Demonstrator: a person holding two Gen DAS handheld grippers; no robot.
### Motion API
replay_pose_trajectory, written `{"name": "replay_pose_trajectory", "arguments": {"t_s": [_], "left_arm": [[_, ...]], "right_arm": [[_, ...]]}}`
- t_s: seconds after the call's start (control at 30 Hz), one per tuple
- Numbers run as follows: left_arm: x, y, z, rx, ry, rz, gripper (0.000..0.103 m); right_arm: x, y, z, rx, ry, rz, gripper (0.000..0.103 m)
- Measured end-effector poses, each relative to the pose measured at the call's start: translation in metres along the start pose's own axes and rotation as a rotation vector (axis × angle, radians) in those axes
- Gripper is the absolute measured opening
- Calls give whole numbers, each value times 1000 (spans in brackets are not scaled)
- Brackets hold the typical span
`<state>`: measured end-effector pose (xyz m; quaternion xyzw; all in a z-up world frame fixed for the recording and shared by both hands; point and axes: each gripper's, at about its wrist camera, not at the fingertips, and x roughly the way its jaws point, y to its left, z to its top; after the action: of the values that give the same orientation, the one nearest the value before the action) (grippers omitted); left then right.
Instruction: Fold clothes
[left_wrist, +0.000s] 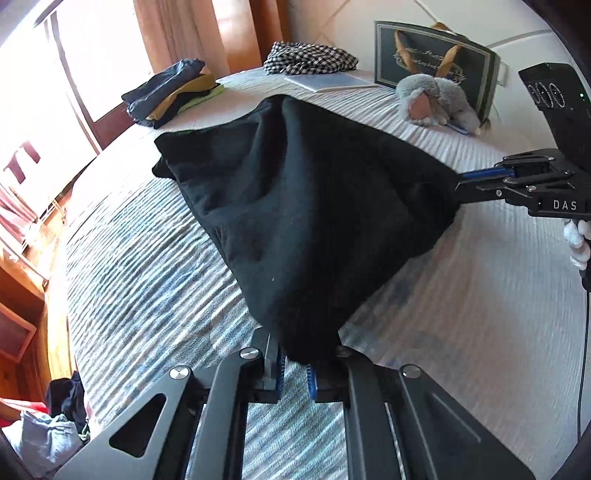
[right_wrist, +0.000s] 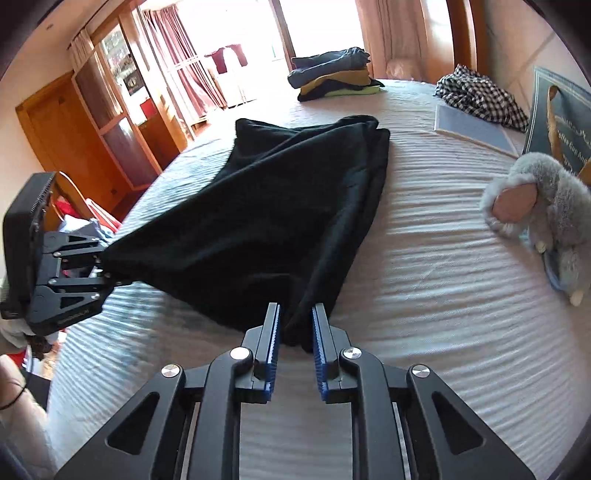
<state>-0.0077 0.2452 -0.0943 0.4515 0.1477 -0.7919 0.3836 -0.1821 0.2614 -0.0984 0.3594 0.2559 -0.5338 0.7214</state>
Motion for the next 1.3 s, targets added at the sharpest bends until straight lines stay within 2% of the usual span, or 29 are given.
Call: {"name": "replay_pose_trajectory", "arguments": {"t_s": [0.03, 0.13, 0.17, 0.2, 0.23, 0.27, 0.3, 0.37, 0.6, 0.73, 0.77, 0.8, 0.83, 0.93, 1.0, 1.07, 1.17, 1.23, 1.3], "left_arm": [[-3, 3, -2, 7, -4, -5, 6], [-7, 13, -5, 7, -4, -25, 7], [-3, 16, -4, -15, 3, -34, 10], [0, 18, -4, -45, 5, -40, 19], [2, 20, -5, -68, 6, -57, 26], [4, 21, -5, -91, 7, -75, 41], [4, 21, -6, -112, -1, -82, 56], [5, 20, -8, -138, -24, -94, 63], [18, 20, 0, -234, -74, -72, 64], [32, 16, 0, -260, -27, -37, 64], [33, 13, -1, -258, -20, -13, 67], [34, 11, -1, -257, -13, 11, 78], [37, 7, -2, -250, 13, 58, 80], [38, 9, -1, -296, 8, 41, 82], [40, 9, 2, -297, 21, 38, 82], [42, 8, 5, -280, 24, 40, 82], [41, 7, 3, -275, 21, 39, 82], [39, 6, 2, -263, 5, 29, 76], [37, 5, 1, -262, -5, 12, 65]], "right_arm": [[-3, 5, -4, 9, 9, 32, 13], [0, 18, -14, -47, 24, -76, 14], [0, 15, -15, -31, 22, -93, 17], [-3, 13, -14, -24, 5, -103, 21], [-6, 11, -14, -17, -12, -112, 37], [-8, 12, -13, -32, -21, -122, 59], [-11, 13, -11, -47, -29, -132, 67], [-13, 13, -9, -72, -36, -151, 70], [9, 0, -3, -74, -19, -168, 70], [30, -8, -2, -57, 5, -137, 71], [30, -8, -3, -55, -4, -134, 70], [31, -8, -4, -54, -14, -131, 71], [30, -8, -3, -45, -22, -132, 71], [31, -7, -3, -19, -24, -150, 70], [34, 1, -3, -49, -10, -190, 72], [37, 5, -2, -65, 1, -190, 80], [31, -6, -3, -3, -23, -117, 82], [31, -6, -3, 3, -23, -110, 82], [31, -2, -4, -15, -21, -134, 74]]}}
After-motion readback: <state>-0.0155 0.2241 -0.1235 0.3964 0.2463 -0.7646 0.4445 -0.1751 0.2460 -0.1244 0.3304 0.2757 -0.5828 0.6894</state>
